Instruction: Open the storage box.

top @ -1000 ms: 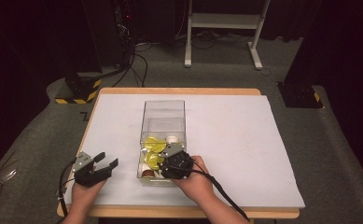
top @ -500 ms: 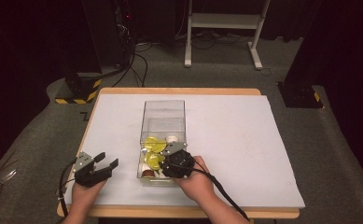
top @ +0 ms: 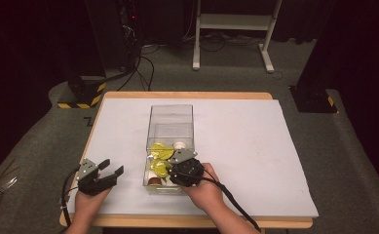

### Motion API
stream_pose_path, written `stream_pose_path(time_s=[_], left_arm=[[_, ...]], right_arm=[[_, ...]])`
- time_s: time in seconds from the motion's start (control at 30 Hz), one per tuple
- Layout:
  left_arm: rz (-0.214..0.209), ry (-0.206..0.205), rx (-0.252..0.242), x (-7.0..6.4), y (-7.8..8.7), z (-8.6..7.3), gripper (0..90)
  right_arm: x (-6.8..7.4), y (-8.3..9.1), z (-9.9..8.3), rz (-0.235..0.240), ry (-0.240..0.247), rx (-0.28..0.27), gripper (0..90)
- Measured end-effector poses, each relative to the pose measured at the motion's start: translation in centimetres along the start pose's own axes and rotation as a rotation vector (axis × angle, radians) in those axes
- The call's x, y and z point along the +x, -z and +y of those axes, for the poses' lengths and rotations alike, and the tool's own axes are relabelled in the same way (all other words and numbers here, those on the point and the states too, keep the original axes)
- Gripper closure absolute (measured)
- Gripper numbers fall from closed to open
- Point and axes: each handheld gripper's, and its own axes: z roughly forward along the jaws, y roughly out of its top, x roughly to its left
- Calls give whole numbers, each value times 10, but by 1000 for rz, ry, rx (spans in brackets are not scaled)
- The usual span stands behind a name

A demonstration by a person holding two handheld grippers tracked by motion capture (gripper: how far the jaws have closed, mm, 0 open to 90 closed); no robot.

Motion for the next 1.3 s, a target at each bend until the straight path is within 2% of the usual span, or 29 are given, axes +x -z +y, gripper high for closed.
stream_pose_path(time_s=[0.23,0.37,0.47,0.5,0.7,0.77,0.93,1.03,1.1,1.2,1.3], left_arm=[[0,-2,1,0,0,0,326],[2,-17,10,0,0,0,325],[2,-9,3,-1,-1,-1,325],[3,-29,14,0,0,-1,326],[2,-25,16,-2,-1,-2,326],[2,-19,11,-2,-2,-2,325],[3,-45,30,-2,-2,-3,325],[2,-42,30,-4,-3,-4,324],[1,-66,54,-3,-3,-4,322],[1,-51,46,-5,-4,-5,323],[-1,-59,51,-4,-3,-5,323]], right_arm=[[-1,5,1,-15,-6,-41,559],[-3,8,1,-19,-15,-56,560],[-4,10,1,-26,-10,-73,562],[-4,11,1,-31,-8,-85,563],[-6,16,1,-50,-21,-128,566],[-6,17,1,-50,-28,-134,566],[-9,19,-1,-56,-34,-153,566],[-9,20,-1,-58,-41,-165,567],[-10,21,-1,-61,-40,-173,567],[-10,22,-1,-68,-39,-182,568],[-11,24,-1,-71,-42,-194,569]])
